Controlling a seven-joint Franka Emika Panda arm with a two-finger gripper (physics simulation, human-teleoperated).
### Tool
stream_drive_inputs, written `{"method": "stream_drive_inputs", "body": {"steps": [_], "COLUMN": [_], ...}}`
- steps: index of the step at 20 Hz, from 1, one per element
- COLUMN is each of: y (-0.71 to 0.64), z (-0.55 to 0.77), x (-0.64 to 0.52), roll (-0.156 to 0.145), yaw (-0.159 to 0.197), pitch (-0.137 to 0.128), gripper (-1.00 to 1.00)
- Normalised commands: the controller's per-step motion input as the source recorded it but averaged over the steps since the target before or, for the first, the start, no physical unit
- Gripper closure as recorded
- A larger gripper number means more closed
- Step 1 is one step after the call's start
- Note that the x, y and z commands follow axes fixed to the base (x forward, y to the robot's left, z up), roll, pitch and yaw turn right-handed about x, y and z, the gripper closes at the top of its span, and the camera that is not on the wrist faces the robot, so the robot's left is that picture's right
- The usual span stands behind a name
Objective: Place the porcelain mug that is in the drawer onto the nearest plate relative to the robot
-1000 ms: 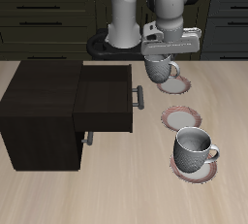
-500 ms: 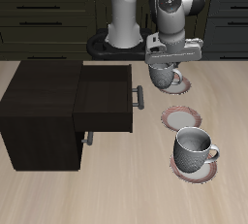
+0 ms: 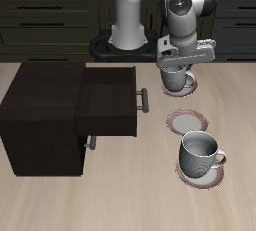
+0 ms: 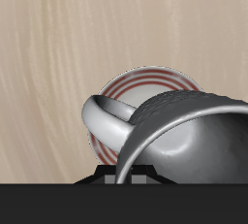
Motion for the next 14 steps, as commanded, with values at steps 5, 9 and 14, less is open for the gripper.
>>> {"method": "stream_drive_inputs", "body": {"steps": [5, 9, 14], "y": [-0.01, -0.04, -0.25], "z": [0.09, 0.16, 0.41], "x": [0.08, 0.03, 0.09], "roll": [0.011, 0.010, -0.044], "yaw": [0.003, 0.015, 0.001], "pitch": [-0.007, -0.024, -0.070], "gripper": [-1.00, -1.00, -1.00]}}
